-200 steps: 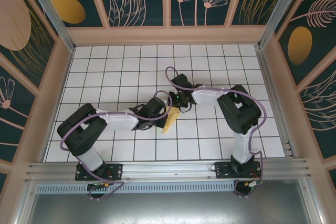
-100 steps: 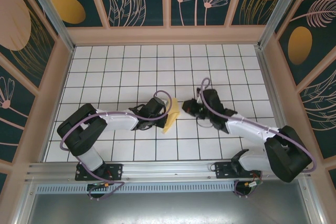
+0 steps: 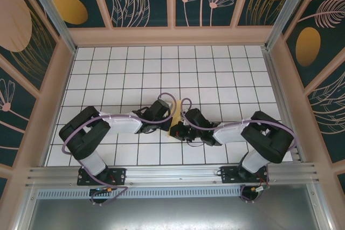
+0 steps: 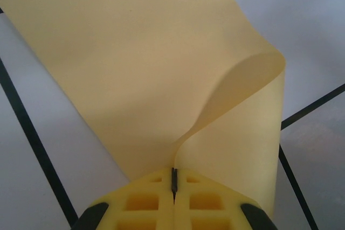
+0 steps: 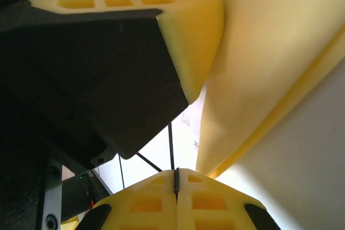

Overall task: Fold a paper plane with a square sheet of paper (pick it up from the middle)
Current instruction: Third fold the triangle at the center of the table.

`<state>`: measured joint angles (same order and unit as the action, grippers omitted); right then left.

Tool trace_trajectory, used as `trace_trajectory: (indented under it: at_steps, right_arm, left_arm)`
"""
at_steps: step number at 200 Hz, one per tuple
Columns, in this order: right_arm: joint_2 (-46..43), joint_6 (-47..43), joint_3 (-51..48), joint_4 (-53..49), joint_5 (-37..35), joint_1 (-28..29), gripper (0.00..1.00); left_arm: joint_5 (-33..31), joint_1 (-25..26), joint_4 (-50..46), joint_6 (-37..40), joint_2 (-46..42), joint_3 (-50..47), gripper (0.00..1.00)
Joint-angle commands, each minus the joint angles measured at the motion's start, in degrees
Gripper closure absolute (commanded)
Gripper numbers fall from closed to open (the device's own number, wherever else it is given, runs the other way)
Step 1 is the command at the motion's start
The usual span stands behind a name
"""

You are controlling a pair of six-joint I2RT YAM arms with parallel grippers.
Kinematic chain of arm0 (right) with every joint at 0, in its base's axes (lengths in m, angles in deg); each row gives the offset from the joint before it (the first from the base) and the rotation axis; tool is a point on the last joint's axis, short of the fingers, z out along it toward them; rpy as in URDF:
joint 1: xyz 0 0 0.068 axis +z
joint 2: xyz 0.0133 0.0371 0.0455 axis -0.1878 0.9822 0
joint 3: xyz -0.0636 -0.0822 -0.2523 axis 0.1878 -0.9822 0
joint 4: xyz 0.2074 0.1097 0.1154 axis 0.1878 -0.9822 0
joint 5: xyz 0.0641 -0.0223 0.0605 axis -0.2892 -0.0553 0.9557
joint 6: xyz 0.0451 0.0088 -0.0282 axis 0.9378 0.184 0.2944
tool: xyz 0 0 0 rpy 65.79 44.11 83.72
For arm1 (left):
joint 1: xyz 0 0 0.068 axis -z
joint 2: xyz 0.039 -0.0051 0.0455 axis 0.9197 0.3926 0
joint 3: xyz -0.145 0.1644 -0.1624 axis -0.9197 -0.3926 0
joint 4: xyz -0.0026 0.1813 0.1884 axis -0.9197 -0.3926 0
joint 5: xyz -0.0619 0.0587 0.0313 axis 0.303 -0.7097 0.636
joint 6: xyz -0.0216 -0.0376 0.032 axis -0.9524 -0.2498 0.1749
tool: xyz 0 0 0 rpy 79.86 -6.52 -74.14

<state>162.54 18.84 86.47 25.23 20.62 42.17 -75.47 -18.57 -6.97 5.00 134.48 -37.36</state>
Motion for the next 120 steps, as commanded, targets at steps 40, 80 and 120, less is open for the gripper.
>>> trace_trajectory:
  at_steps: [40, 80, 120]
  right_arm:
    - [3.3, 1.0, 2.5, 3.0, 2.4, 0.4, 1.00]
    - [3.9, 0.2, 2.1, -1.2, 0.0, 0.1, 1.00]
    - [6.5, 0.7, 2.1, -3.5, 0.2, 0.0, 1.00]
  left_arm:
    - [1.2, -0.2, -2.0, -0.4, 3.4, -0.5, 0.99]
    - [1.2, -0.2, -2.1, -0.3, 3.6, -0.3, 0.99]
    - [1.4, -0.2, -2.2, -0.1, 4.0, 0.0, 0.99]
